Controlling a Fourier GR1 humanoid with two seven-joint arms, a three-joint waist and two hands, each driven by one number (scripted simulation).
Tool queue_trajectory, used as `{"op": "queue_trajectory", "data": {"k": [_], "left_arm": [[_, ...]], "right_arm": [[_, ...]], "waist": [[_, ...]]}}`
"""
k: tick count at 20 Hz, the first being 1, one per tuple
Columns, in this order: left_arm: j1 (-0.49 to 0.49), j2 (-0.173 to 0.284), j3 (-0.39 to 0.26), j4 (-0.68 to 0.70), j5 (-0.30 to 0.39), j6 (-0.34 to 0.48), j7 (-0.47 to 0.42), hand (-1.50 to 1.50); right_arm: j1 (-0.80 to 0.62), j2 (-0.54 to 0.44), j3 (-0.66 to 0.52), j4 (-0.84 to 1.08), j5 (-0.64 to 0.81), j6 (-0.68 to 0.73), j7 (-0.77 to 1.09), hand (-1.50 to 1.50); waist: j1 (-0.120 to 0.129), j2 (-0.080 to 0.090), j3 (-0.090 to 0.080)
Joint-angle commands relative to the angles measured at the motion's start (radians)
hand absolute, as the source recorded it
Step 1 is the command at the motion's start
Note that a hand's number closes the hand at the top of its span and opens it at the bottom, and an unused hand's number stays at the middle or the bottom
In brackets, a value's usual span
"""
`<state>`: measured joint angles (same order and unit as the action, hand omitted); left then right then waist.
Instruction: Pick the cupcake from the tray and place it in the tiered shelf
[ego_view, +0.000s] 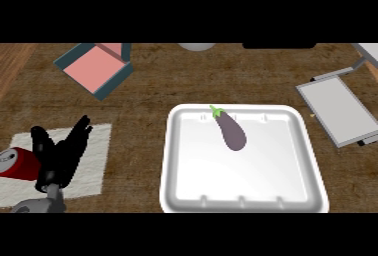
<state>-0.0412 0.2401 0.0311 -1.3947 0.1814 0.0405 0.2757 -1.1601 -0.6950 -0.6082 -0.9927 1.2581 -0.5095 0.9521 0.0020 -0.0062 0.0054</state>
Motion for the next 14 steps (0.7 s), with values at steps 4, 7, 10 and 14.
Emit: {"op": "queue_trajectory", "data": {"k": [4, 7, 10, 14], "left_arm": [[0.055, -0.023, -0.015, -0.004, 0.003, -0.008, 0.019, 0.00], [0.015, -0.009, 0.014, 0.015, 0.014, -0.003, 0.038, 0.00], [0.021, -0.004, 0.022, 0.023, 0.004, 0.007, 0.035, 0.00], [0.094, -0.012, 0.013, 0.005, 0.000, -0.016, -0.013, 0.00]], "right_arm": [[0.059, -0.038, -0.009, -0.185, 0.176, 0.002, 0.216, -1.50], [0.109, -0.053, -0.059, -0.337, 0.180, 0.029, 0.209, -1.50], [0.183, -0.014, -0.114, -0.533, 0.165, 0.104, 0.229, -1.50], [0.304, 0.038, -0.189, -0.759, 0.078, 0.239, 0.204, -1.50]], "waist": [[-0.010, -0.001, -0.007], [-0.026, -0.003, -0.007], [-0.039, -0.008, -0.006], [-0.035, -0.007, -0.006]]}}
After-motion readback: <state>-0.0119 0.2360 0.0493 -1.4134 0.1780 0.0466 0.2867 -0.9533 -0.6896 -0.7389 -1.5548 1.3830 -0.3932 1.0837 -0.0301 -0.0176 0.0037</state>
